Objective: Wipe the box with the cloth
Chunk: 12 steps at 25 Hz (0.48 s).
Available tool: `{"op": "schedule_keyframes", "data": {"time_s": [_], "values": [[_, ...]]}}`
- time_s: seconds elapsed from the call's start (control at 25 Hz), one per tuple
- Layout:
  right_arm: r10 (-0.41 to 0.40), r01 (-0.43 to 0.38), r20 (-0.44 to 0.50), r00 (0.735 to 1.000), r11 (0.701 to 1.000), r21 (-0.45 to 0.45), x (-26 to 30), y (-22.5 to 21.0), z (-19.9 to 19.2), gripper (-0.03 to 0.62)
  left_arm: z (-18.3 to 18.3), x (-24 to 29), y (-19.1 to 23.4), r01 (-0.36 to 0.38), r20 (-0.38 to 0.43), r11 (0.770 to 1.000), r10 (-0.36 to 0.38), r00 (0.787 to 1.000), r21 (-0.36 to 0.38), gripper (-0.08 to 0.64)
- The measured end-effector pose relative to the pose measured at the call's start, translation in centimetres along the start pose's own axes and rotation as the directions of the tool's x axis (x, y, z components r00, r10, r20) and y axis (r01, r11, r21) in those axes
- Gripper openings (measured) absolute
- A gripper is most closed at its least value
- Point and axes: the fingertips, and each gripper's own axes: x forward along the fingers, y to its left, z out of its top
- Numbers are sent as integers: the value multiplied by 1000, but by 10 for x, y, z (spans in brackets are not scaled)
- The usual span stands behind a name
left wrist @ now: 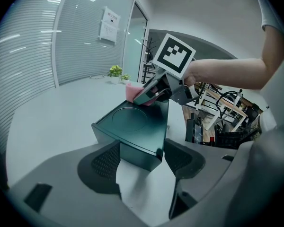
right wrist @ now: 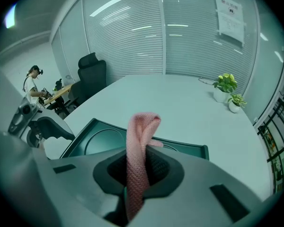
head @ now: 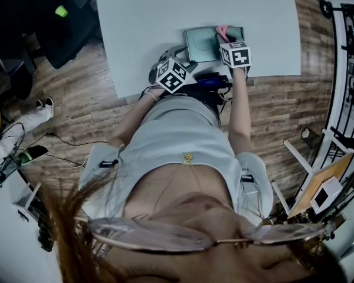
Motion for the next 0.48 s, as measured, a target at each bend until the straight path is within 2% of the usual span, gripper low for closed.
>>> {"op": "schedule_keyframes", "data": {"time_s": [0.12, 0.48], "values": [[-7, 7, -5, 1000, 1000, -16, 0, 4, 1, 37, -1, -1, -1, 1, -1, 1000, -1, 1000, 4, 288], [80, -80, 1, 997, 997, 0, 6, 28, 11, 37, -1, 0, -1, -6, -6, 1000, 6, 1000, 24, 288]]}}
